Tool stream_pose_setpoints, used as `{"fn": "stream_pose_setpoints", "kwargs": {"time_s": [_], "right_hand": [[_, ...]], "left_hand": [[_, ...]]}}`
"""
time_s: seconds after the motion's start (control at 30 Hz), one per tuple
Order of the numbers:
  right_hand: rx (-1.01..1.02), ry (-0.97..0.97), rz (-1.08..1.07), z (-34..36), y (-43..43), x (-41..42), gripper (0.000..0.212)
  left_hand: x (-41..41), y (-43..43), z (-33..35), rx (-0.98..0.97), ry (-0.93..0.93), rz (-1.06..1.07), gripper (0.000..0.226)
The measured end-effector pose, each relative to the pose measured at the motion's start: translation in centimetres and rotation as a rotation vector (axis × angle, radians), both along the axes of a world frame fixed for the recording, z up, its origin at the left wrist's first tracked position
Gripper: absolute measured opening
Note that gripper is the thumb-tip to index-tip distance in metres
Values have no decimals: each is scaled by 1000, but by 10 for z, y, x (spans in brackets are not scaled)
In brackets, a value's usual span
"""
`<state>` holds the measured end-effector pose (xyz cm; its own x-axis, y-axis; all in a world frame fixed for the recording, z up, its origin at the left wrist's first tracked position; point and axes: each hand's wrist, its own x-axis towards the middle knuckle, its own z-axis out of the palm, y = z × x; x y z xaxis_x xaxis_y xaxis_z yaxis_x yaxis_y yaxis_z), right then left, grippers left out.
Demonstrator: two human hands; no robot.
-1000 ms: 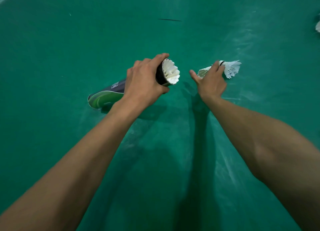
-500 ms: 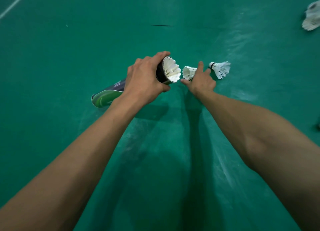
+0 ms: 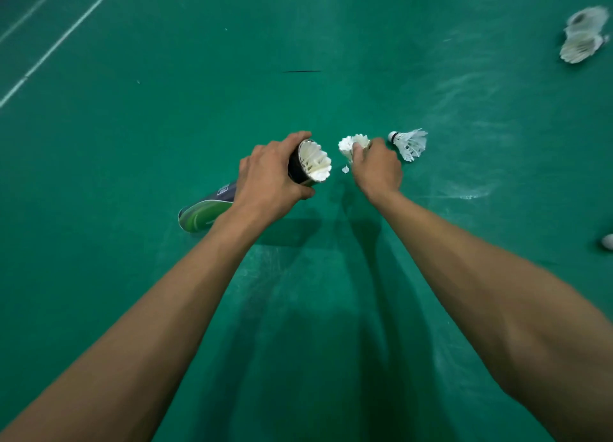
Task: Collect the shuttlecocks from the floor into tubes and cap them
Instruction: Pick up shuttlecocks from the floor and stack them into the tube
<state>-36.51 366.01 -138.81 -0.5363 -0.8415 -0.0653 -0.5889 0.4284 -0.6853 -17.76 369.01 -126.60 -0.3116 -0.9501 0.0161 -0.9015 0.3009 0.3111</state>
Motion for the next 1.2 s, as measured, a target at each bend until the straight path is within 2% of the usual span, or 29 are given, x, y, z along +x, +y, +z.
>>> {"fn": "stream_pose_setpoints", "kwargs": {"time_s": [0.2,0.27,0.37,0.47,0.53,0.6,0.67,0.73,0.8,0.87,1.0,1.1,1.2], "right_hand": [[-230,-658,-137,52,-6,-23,46],[-313,-735,-62,76,-1,-31,42],[-409,-677,122,106,12,-30,38],[-423,-486,296,124,21,-12,33],[-388,-360,391,129,26,4,32],[-374,-299,412,134,32,17,31],[-412,-302,367,142,39,26,45],[-541,-355,342,158,42,29,60],[-731,-342,374,178,44,32,42],[-828,-231,433,194,48,40,21],[-705,0,561,203,49,52,39],[-636,-28,549,203,41,41,44],[-621,199,537,198,40,20,50]], "left_hand": [[-8,1,-11,-11,14,60,93],[-12,2,-8,-34,44,110,93],[-20,0,1,-42,134,167,95],[-25,-4,15,-51,251,188,95],[-29,-3,30,-53,351,208,85],[-26,-3,43,-55,444,239,80],[-19,-1,53,-41,501,256,85],[-10,3,62,-43,484,277,88],[-5,9,72,-66,439,286,87],[-4,15,78,-113,419,265,82],[-9,21,80,-207,408,224,58],[-22,11,84,-255,404,235,58],[-50,-9,85,-290,348,157,44]]}}
